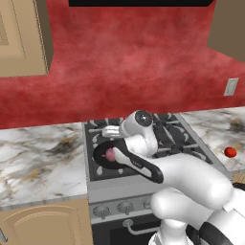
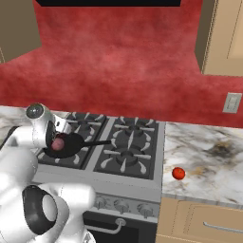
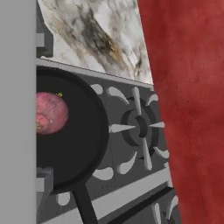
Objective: Place the pan on the front left burner on the stove. Then place the tomato and the onion in the pan and turn on the front left burner.
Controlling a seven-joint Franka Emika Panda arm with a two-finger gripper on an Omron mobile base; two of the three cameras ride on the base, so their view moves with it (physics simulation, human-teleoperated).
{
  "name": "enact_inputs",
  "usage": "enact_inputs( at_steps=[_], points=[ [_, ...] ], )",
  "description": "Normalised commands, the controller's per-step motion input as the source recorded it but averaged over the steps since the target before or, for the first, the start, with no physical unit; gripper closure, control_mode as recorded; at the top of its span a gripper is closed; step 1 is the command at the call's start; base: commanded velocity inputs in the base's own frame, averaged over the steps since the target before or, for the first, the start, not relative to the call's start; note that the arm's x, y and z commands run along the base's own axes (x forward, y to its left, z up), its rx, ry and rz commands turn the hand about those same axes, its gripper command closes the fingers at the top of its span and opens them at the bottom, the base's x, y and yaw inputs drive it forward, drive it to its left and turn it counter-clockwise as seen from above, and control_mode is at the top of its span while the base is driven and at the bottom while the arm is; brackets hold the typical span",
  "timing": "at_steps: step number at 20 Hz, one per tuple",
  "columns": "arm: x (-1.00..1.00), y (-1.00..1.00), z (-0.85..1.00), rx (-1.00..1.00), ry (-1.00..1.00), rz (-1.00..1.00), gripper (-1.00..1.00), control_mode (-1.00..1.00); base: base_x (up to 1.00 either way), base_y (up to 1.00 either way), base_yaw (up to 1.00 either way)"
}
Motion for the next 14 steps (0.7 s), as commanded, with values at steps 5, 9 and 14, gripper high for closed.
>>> enact_inputs(
  at_steps=[5, 9, 14],
  points=[
    [-0.29, -0.72, 0.52, 0.19, 0.15, -0.07, -1.00, -1.00, 0.00, 0.00, 0.00],
    [-0.26, -0.74, 0.25, 0.13, 0.19, -0.23, -1.00, -1.00, 0.00, 0.00, 0.00],
    [-0.24, -0.66, 0.22, 0.10, 0.23, -0.32, -1.00, -1.00, 0.00, 0.00, 0.00]
  ],
)
